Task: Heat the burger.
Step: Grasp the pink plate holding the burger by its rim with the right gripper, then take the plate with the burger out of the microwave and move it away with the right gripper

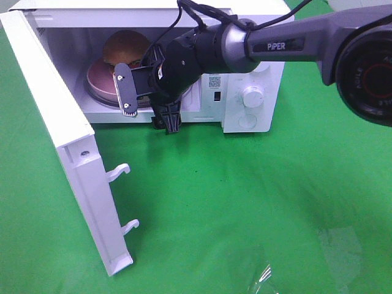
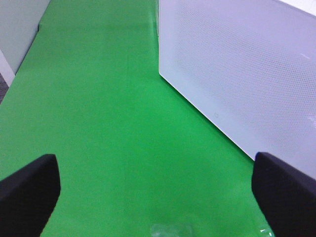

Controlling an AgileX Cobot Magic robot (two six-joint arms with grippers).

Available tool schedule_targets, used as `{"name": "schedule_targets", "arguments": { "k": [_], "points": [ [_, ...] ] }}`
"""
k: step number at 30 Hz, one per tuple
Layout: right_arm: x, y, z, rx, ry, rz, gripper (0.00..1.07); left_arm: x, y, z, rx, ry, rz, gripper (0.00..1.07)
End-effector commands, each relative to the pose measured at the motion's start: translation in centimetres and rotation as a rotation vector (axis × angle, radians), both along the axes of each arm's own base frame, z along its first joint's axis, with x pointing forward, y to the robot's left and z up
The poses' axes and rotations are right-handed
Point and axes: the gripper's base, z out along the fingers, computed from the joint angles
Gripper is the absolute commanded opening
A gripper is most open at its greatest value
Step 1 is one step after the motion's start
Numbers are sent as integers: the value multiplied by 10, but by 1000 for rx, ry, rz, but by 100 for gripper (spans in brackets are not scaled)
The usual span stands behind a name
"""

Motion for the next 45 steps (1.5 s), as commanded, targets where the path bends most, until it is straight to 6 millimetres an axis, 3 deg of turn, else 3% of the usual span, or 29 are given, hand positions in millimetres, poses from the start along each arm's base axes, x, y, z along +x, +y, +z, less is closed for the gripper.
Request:
{"name": "schedule_targets", "arguments": {
  "k": [1, 14, 16, 19, 21, 22, 23, 26, 27, 28, 45],
  "points": [
    [9, 5, -4, 34, 5, -24, 89, -3, 0, -1, -2, -15, 6, 103],
    [20, 14, -16, 58, 7, -35, 86, -3, 0, -1, -2, -15, 6, 103],
    [19, 14, -19, 54, 17, -38, 73, -3, 0, -1, -2, -15, 6, 103],
    [19, 14, -19, 54, 17, -38, 68, -3, 0, -1, -2, -15, 6, 103],
    [18, 14, -19, 72, 41, -52, 39, -3, 0, -1, -2, -15, 6, 103],
    [18, 14, -19, 72, 41, -52, 39, -3, 0, -1, -2, -15, 6, 103],
    [17, 15, -18, 87, 62, -62, 23, -3, 0, -1, -2, -15, 6, 103],
    [16, 15, -19, 92, 75, -68, 16, -3, 0, -1, -2, -15, 6, 103],
    [14, 17, -18, 106, 88, -69, 4, -3, 0, -1, -2, -15, 6, 103],
    [12, 18, -16, 110, 99, -71, 0, -3, 0, -1, -2, -15, 6, 103],
    [-7, 17, 6, -9, 217, 57, 0, -3, 0, -1, -2, -15, 6, 103]
  ]
}}
